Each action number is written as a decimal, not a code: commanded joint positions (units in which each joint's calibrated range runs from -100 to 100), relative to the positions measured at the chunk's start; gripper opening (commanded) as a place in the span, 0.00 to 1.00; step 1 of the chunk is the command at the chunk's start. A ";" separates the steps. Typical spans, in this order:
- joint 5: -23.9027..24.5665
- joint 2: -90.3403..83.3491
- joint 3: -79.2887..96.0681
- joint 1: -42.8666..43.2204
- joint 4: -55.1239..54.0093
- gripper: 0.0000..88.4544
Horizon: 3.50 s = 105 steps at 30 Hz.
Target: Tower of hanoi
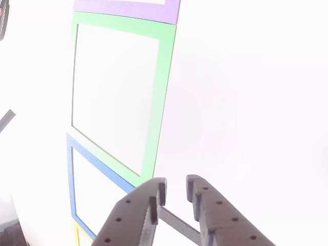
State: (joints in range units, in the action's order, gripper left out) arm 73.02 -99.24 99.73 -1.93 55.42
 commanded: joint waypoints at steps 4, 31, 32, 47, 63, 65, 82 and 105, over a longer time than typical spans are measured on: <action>-0.07 -0.68 -0.01 -0.27 -0.68 0.00; -0.07 -0.68 -0.01 -0.27 -0.68 0.00; -0.24 -0.68 -0.01 -0.27 -0.68 0.00; -16.98 0.69 -1.83 2.51 1.18 0.00; -128.56 17.81 -40.10 -11.40 -1.33 0.00; -147.49 19.51 -43.10 -13.51 -2.06 0.00; -173.02 22.01 -49.01 -28.94 -7.00 0.00; -173.02 45.75 -12.01 -34.02 -69.02 0.30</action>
State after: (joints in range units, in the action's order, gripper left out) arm -99.46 -60.41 88.05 -34.35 -5.44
